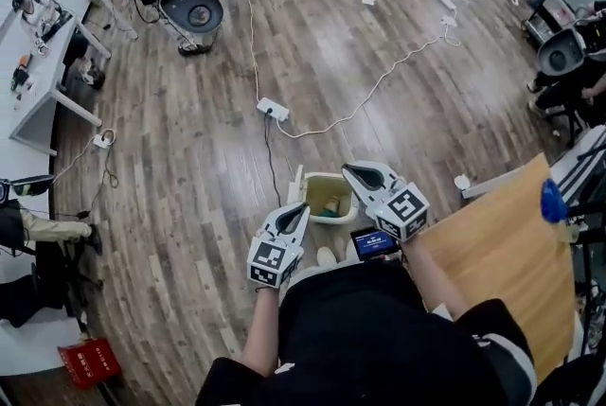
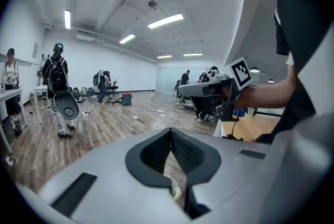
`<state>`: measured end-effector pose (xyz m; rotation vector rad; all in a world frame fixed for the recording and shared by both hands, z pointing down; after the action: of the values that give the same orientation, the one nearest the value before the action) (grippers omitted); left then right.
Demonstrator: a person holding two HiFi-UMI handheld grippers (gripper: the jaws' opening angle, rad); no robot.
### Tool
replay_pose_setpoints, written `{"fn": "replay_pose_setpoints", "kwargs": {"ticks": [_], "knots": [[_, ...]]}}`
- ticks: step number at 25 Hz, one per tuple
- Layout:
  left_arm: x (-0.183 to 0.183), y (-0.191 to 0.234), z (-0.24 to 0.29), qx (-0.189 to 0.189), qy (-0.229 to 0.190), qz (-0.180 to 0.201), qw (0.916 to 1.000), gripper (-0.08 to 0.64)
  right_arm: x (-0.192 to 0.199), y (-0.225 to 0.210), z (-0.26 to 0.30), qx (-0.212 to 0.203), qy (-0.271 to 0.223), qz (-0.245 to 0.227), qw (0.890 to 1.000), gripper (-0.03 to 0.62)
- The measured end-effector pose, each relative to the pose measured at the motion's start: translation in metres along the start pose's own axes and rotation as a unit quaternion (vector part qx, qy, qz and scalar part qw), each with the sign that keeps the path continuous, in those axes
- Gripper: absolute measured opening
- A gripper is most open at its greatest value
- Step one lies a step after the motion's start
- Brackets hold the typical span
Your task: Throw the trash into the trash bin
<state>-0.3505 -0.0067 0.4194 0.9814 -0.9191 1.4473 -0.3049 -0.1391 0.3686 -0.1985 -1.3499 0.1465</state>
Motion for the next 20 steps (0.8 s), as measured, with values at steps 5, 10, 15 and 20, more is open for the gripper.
{"fn": "replay_pose_setpoints", "kwargs": {"ticks": [5,10,15,20], "knots": [[-0.029,0.008,0.004,0.0,-0.027,0.016,0.9995,0.008,-0.027,0.007,-0.013,-0.006,-0.015,-0.037,0.999,-0.003],[-0.039,0.006,0.006,0.004,-0.049,0.035,0.9982,0.008,-0.026,0.003,-0.032,0.017,-0.026,-0.055,0.998,-0.002],[-0.043,0.003,-0.003,0.007,-0.056,0.049,0.9972,0.008,-0.029,0.016,-0.038,0.024,-0.024,-0.068,0.997,-0.002],[-0.042,-0.005,-0.002,0.024,-0.055,0.029,0.9978,0.008,-0.027,0.021,-0.036,0.027,-0.017,-0.057,0.998,-0.003]]}}
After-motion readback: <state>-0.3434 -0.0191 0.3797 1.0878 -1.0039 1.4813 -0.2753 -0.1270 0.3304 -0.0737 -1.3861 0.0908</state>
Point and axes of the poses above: the fingertips, and each gripper's own axes: z forward along the fingers, y to its left, x out of its underside, the point moved 3 cm from there along -z, backward along the fingers, and after that the axes turned 8 degrees about z, right-handed, at the moved point
